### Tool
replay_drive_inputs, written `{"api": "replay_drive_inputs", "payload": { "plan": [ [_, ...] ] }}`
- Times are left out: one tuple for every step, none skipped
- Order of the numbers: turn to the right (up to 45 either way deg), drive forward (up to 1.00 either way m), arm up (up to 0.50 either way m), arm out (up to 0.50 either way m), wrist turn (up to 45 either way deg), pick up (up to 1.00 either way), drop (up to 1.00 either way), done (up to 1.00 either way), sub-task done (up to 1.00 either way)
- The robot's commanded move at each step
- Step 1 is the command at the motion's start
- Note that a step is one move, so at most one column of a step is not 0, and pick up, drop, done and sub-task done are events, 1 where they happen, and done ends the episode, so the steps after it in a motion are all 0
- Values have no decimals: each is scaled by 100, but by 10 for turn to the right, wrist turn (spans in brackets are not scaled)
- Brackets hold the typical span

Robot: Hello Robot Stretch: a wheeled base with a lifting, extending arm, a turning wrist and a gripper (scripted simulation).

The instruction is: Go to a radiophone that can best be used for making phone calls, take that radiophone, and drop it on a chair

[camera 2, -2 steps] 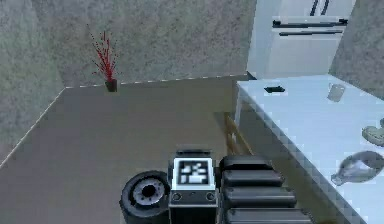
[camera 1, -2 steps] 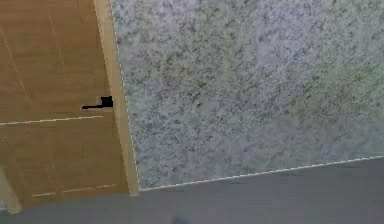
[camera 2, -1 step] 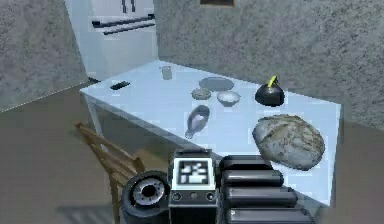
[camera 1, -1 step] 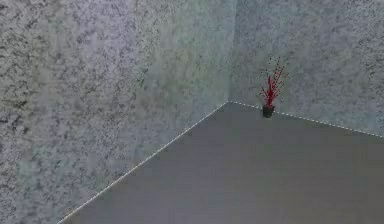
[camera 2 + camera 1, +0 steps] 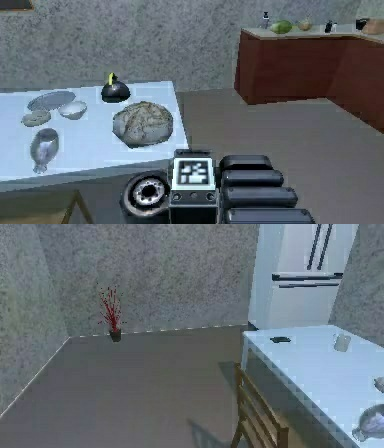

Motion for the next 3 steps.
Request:
{"api": "replay_drive_inputs", "payload": {
  "plan": [
    [420, 0, 0, 0, 0, 0, 0, 0, 0],
    [0, 25, 0, 0, 0, 0, 0, 0, 0],
    [-450, 0, 0, 0, 0, 0, 0, 0, 0]
  ]
}}
